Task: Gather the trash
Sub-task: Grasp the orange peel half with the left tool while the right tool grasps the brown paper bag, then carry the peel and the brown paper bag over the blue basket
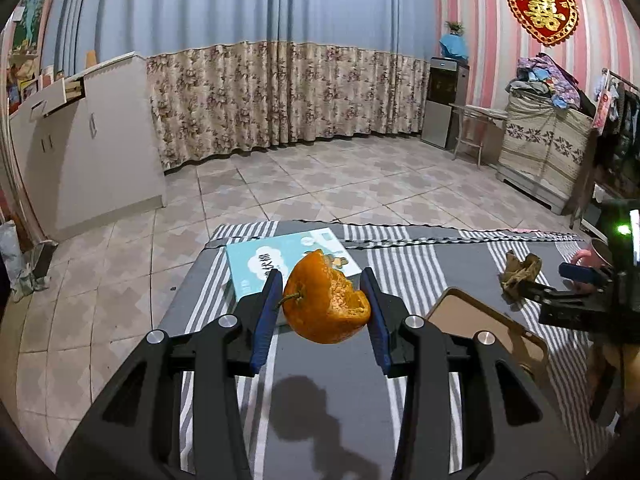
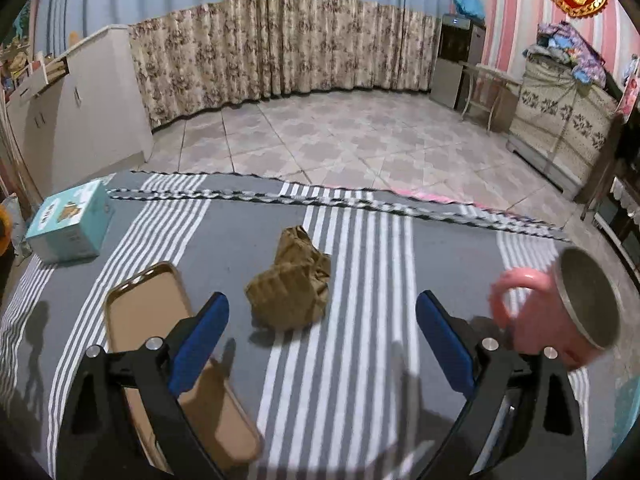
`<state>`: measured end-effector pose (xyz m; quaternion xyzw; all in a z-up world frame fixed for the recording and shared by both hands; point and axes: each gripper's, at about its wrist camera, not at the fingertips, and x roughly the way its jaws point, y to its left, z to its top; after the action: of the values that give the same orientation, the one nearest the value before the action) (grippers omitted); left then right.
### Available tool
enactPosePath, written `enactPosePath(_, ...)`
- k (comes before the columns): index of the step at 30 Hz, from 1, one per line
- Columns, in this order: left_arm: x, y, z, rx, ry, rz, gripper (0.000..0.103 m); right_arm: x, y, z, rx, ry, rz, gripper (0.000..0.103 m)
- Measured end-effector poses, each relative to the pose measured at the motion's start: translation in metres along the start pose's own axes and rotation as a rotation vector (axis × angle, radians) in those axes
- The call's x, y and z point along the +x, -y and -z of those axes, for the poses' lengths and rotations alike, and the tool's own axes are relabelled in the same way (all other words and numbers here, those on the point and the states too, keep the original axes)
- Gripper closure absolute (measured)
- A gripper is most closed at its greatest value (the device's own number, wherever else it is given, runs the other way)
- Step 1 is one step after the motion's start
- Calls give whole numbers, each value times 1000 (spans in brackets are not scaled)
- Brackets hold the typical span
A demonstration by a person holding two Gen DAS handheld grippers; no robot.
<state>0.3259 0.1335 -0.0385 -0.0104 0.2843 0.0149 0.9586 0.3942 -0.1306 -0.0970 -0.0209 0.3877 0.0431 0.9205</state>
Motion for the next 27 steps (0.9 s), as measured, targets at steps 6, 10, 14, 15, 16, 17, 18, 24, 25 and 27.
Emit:
enactPosePath(6, 9, 2, 1, 2, -12, -3, 64, 22, -2, 3, -20, -58, -32, 60)
enactPosePath(10, 8, 5, 3, 28, -12, -12, 64, 8, 3, 2, -22, -18, -62, 62)
enactPosePath(14, -4, 18, 0, 50, 4, -9, 64, -22, 22, 4, 33, 23, -103, 62)
enactPosePath(15, -8, 23, -1, 56, 8, -5, 64, -36, 29, 6, 39, 43, -110, 62)
enactPosePath(16, -13, 28, -1, 64, 12, 2, 64, -44, 32, 7, 39, 57, -109, 62)
enactPosePath(17, -19, 30, 0, 71, 16, 5, 64, -55, 37, 8, 38, 75, -106, 62)
enactPosePath(18, -26, 36, 1, 80, 24, 4, 64, -65, 43, 8, 38, 90, -106, 62)
enactPosePath(24, -67, 78, 2, 101, 50, 59, 64, -140, 91, 30, 50, 173, -69, 62)
enactPosePath(25, -74, 85, 3, 105, 56, 68, 64, -155, 102, 37, 60, 188, -57, 62)
enactPosePath(27, -92, 106, 6, 116, 70, 94, 64, -180, 125, 54, 80, 209, -31, 62)
